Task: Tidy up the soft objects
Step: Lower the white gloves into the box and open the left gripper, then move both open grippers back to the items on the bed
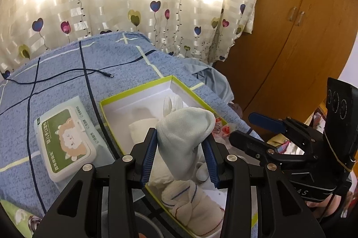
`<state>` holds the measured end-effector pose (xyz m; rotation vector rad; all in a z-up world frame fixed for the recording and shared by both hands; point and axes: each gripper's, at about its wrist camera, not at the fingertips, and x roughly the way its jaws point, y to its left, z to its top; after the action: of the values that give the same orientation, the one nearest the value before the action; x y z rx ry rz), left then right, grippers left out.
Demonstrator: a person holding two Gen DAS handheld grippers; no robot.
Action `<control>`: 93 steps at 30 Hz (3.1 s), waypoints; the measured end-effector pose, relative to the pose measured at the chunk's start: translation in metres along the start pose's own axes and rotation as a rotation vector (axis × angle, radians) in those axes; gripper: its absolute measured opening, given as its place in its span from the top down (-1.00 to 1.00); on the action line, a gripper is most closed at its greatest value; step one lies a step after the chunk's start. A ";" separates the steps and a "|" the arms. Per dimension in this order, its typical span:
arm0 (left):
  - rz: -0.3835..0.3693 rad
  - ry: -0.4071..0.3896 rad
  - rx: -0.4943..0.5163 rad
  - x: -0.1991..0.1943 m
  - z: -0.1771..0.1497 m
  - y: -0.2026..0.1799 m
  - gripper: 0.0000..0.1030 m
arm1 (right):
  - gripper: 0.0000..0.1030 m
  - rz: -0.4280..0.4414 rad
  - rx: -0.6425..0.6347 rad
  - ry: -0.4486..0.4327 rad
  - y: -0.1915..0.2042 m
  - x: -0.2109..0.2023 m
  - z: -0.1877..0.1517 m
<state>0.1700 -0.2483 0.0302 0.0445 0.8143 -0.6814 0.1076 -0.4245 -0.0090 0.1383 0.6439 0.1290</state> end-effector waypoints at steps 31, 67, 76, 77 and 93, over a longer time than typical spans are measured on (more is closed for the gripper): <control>-0.018 0.066 0.233 0.001 -0.011 -0.018 0.19 | -0.21 0.166 -0.130 -0.016 0.013 -0.013 0.016; 0.131 -0.287 -0.124 -0.122 -0.052 0.049 -0.18 | -0.30 0.142 -0.145 -0.056 0.069 -0.056 -0.005; 0.279 -0.274 -0.194 -0.146 -0.085 0.076 -0.18 | -0.54 0.202 -0.192 -0.053 0.114 -0.052 -0.015; 0.284 -0.274 -0.200 -0.149 -0.088 0.079 -0.18 | -0.55 0.209 -0.207 -0.051 0.120 -0.051 -0.016; 0.428 -0.288 -0.311 -0.179 -0.120 0.114 -0.18 | -0.58 0.288 -0.301 -0.001 0.177 -0.040 -0.024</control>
<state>0.0698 -0.0270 0.0446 -0.1542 0.5970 -0.1464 0.0482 -0.2548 0.0253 -0.0606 0.5940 0.5009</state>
